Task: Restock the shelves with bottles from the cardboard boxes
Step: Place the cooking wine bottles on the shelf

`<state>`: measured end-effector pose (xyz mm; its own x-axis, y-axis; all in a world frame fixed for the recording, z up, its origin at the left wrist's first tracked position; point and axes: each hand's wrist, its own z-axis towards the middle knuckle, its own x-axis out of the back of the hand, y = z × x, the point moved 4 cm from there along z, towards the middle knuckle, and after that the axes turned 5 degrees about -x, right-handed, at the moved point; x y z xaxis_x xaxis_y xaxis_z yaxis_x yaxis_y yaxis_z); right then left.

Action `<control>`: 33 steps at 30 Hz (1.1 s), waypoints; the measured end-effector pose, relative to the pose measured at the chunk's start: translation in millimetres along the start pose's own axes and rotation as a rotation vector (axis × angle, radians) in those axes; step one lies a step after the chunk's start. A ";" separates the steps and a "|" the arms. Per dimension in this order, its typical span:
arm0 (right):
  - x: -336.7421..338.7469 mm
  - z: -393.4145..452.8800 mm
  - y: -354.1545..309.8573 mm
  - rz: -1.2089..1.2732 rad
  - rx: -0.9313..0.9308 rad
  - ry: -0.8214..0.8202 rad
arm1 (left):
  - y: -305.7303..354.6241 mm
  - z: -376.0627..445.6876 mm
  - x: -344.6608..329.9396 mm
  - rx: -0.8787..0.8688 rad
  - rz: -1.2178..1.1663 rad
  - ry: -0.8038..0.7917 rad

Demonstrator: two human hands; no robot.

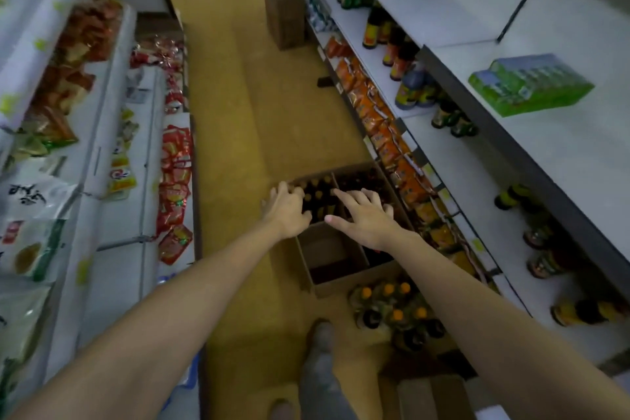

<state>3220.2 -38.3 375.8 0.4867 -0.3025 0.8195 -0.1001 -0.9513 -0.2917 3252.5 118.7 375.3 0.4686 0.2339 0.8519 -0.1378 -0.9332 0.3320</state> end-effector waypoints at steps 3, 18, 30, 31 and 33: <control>3.0 52.9 11.4 0.029 -0.012 -0.032 | -6.1 44.5 -3.1 0.017 0.014 -0.043; -75.7 308.5 54.0 0.064 -0.032 -0.147 | -105.1 277.3 -89.5 0.145 -0.064 -0.161; -236.0 515.9 84.7 0.037 -0.165 -0.250 | -194.2 463.9 -259.7 0.104 -0.136 -0.303; -246.8 529.1 87.6 0.042 -0.174 -0.248 | -200.7 474.3 -271.5 0.103 -0.148 -0.303; -264.0 551.6 92.3 0.023 -0.177 -0.249 | -210.9 494.2 -291.9 0.084 -0.127 -0.322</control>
<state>3561.2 -13.2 -139.6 0.6779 -0.3212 0.6613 -0.2528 -0.9465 -0.2006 3576.1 112.3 -143.5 0.7303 0.2642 0.6299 0.0055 -0.9244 0.3814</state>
